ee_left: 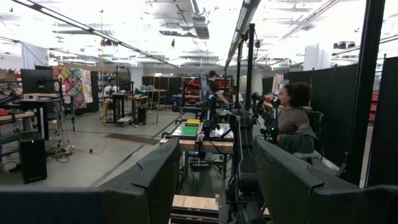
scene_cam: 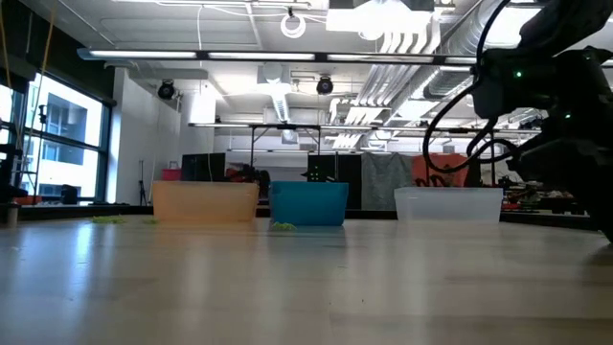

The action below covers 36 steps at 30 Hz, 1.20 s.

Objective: Sort Halloween decoration
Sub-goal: Put the green spider toy into the orange bin

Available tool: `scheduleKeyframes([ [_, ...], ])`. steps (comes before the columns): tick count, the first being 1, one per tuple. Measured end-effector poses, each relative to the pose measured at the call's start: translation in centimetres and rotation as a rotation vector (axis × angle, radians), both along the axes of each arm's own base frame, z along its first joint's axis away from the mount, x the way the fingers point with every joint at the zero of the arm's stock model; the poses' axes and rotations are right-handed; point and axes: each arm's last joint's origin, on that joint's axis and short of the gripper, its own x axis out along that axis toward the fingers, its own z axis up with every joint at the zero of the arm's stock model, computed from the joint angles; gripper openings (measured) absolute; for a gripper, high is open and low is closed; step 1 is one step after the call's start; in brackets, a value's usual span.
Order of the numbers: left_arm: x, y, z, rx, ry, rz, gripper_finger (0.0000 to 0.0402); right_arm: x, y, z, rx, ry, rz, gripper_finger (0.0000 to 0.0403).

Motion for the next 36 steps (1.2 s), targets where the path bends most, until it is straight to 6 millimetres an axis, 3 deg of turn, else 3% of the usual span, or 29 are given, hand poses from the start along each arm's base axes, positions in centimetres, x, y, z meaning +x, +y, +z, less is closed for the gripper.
scheduleKeyframes([
  [5,0.0,0.0,0.0,-0.001,0.0,0.0,0.0188,-0.3,0.0,-0.4,-0.001,0.014,0.005,0.0168],
  [12,0.0,0.0,0.0,-0.001,0.002,0.0,0.0188,-0.1,0.0,0.0,-0.002,0.001,0.039,0.002],
  [20,0.0,0.0,0.0,0.002,-0.005,0.001,0.0188,1.8,-0.1,3.2,-0.069,-0.096,0.168,0.0003],
  [25,0.0,0.0,0.0,0.007,-0.004,0.003,0.0188,4.3,-0.9,8.0,-0.183,-0.339,0.267,0.0002],
  [32,0.0,0.1,0.0,-0.001,-0.006,0.018,0.0188,7.6,-3.5,19.4,-0.614,-1.107,0.548,0.0001],
  [36,0.2,0.1,0.0,-0.044,-0.012,0.006,0.0188,8.5,-4.1,24.0,-0.896,-1.435,0.783,0.0001],
])
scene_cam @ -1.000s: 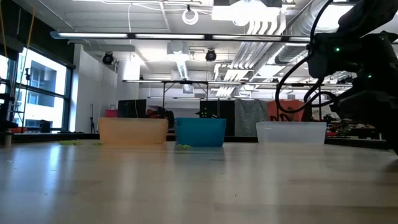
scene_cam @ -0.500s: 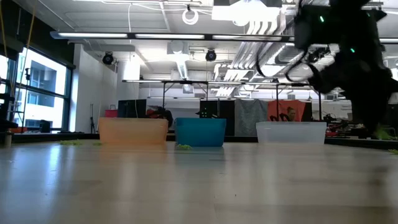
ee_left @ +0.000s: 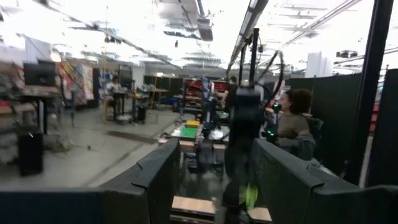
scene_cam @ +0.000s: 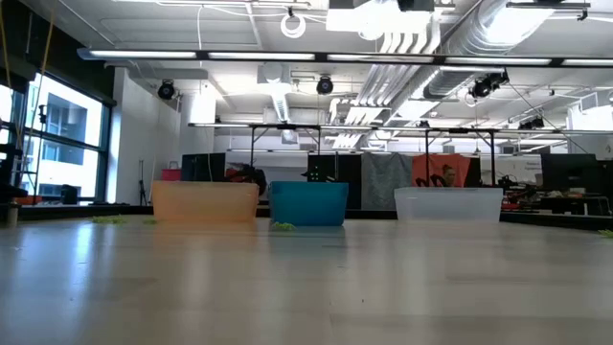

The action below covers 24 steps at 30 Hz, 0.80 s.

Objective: Sort Halloween decoration
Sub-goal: Put the green spider toy into the orange bin

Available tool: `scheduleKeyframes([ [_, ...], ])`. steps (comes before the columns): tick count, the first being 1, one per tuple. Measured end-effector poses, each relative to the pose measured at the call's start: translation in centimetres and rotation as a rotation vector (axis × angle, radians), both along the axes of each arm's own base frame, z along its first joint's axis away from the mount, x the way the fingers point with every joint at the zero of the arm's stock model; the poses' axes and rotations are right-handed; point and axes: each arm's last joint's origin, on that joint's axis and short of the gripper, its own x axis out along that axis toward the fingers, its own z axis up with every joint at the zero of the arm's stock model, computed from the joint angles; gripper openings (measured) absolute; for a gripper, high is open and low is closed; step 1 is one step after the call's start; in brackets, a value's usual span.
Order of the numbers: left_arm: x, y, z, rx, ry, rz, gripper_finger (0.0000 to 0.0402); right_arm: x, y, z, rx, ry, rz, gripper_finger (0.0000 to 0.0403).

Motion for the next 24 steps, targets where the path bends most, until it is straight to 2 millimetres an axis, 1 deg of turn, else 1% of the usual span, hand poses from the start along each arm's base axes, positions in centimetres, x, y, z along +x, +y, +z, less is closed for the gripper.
scheduleKeyframes([
  [2,0.4,0.1,-0.2,-0.03,0.009,-0.029,0.0188,0.6,-0.2,1.3,-0.105,-0.1,0.035,0.0001],
  [4,1.0,0.2,-0.3,-0.047,0.001,-0.07,0.0188,1.4,-0.6,1.9,-0.15,-0.144,0.034,0.0001],
  [9,3.0,0.3,-1.2,-0.046,0.026,-0.13,0.0188,4.5,-1.3,2.5,-0.259,-0.133,0.034,0.0],
  [14,4.2,0.2,-1.9,-0.011,0.062,-0.141,0.0188,7.0,-1.6,4.4,-0.379,-0.173,0.045,0.0],
  [18,4.5,0.1,-2.1,-0.004,0.069,-0.146,0.0188,7.9,-1.8,5.6,-0.419,-0.205,0.084,0.0],
  [24,4.5,0.0,-2.1,-0.003,0.068,-0.151,0.0188,8.0,-2.5,5.7,-0.417,-0.2,0.108,0.0],
])
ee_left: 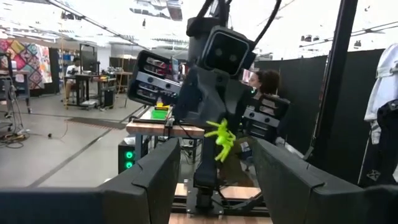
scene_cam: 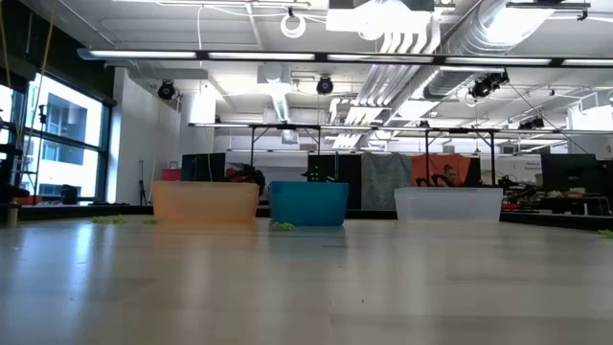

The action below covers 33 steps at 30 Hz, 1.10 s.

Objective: Sort Halloween decoration
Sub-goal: Put the green spider toy into the orange bin

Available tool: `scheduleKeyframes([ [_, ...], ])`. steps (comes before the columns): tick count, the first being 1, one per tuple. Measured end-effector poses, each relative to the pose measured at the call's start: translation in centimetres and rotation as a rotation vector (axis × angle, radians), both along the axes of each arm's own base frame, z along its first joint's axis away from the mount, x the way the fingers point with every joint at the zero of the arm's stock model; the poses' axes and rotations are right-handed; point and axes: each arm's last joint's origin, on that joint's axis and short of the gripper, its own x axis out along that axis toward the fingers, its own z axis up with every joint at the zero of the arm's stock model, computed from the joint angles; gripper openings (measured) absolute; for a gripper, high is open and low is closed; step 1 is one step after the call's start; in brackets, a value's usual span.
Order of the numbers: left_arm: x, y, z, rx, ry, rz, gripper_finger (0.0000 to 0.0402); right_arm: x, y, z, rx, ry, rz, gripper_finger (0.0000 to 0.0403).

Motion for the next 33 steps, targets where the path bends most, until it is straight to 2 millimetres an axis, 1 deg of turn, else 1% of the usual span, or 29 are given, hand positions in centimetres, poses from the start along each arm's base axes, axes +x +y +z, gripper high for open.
scheduleKeyframes([
  [5,0.3,0.0,-0.1,-0.023,-0.001,-0.011,0.0188,-0.1,-0.2,0.2,-0.005,-0.022,0.034,0.0],
  [8,1.2,0.0,-0.5,-0.065,0.006,-0.037,0.0188,0.1,-0.1,0.2,-0.007,-0.033,0.061,0.0],
  [10,1.9,-0.1,-0.7,-0.067,-0.012,-0.052,0.0188,0.6,-0.1,0.1,-0.012,-0.054,0.07,0.0],
  [13,2.8,-0.1,-1.1,-0.062,-0.019,-0.083,0.0188,1.0,-0.1,-0.3,-0.01,-0.041,0.07,0.0],
  [17,2.9,-0.3,-1.0,-0.075,-0.028,-0.172,0.0188,1.1,-0.2,-0.6,-0.002,-0.018,0.063,0.0],
  [22,2.9,-0.3,-1.0,-0.069,-0.034,-0.173,0.0185,1.1,-0.2,-0.6,-0.002,-0.018,0.062,0.0],
  [24,2.9,-0.3,-1.0,-0.07,-0.033,-0.169,0.017,1.1,-0.2,-0.6,-0.003,-0.019,0.063,0.0],
  [26,3.0,-0.2,-1.1,-0.074,-0.026,-0.163,0.0145,1.1,-0.2,-0.6,-0.003,-0.018,0.063,0.0],
  [32,3.8,0.0,-1.8,-0.05,-0.009,-0.154,0.0026,1.1,-0.2,-0.6,-0.003,-0.018,0.062,0.0],
  [33,3.9,0.1,-1.9,-0.054,-0.009,-0.153,0.0014,1.1,-0.2,-0.6,-0.002,-0.017,0.063,0.0],
])
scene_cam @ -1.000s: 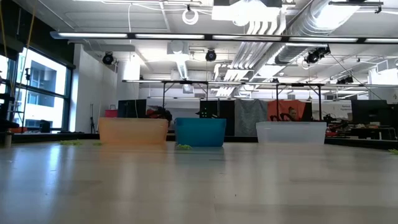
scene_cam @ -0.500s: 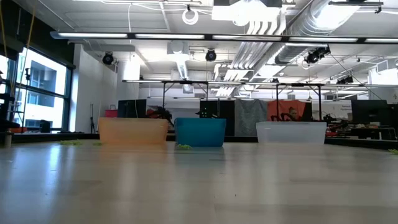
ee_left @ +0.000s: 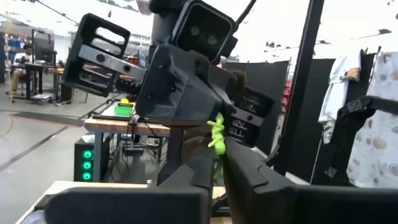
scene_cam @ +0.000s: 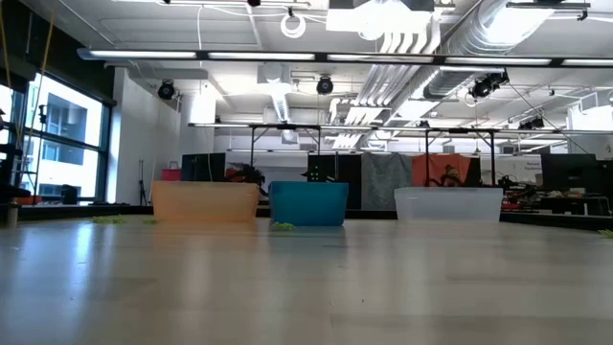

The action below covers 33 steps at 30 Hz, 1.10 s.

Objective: Sort Halloween decoration
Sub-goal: Put the green spider toy into the orange bin

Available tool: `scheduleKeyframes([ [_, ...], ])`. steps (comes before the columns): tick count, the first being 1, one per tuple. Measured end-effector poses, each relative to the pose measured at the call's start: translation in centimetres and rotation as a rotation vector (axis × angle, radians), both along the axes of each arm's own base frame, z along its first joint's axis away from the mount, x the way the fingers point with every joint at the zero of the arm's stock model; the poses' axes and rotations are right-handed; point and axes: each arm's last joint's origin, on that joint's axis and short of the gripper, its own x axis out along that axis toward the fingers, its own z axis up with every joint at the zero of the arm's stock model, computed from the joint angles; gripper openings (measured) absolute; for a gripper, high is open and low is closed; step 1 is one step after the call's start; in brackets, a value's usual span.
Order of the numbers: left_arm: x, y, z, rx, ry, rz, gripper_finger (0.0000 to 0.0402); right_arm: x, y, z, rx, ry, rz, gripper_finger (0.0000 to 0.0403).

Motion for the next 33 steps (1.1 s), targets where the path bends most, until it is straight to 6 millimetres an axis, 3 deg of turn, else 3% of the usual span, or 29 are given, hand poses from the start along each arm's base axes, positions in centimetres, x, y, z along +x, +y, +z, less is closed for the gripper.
scheduleKeyframes([
  [7,-0.3,0.4,0.1,-0.017,0.003,0.004,0.0003,0.0,0.0,-0.1,0.015,0.017,-0.002,0.0],
  [11,-0.9,1.0,0.2,-0.021,0.015,0.034,0.0002,0.0,-0.3,-0.2,0.145,0.036,-0.051,0.0007],
  [14,-1.8,1.5,0.5,-0.015,0.03,0.067,0.0001,-0.5,-0.9,-0.3,0.239,0.072,-0.121,0.0039],
  [18,-2.7,2.2,0.3,-0.028,0.086,0.106,0.0001,-1.4,-1.6,0.0,0.303,0.076,-0.253,0.0113],
  [24,-5.1,2.9,0.2,-0.014,0.192,0.251,0.0,-3.7,-2.4,0.6,0.237,0.13,-0.455,0.0215],
  [27,-6.3,2.9,0.1,-0.017,0.254,0.316,0.0,-5.0,-2.8,0.3,0.251,0.204,-0.555,0.0238],
  [33,-7.1,3.0,-1.0,-0.134,0.381,0.502,0.0,-6.6,-3.3,-0.1,0.314,0.298,-0.627,0.0243],
])
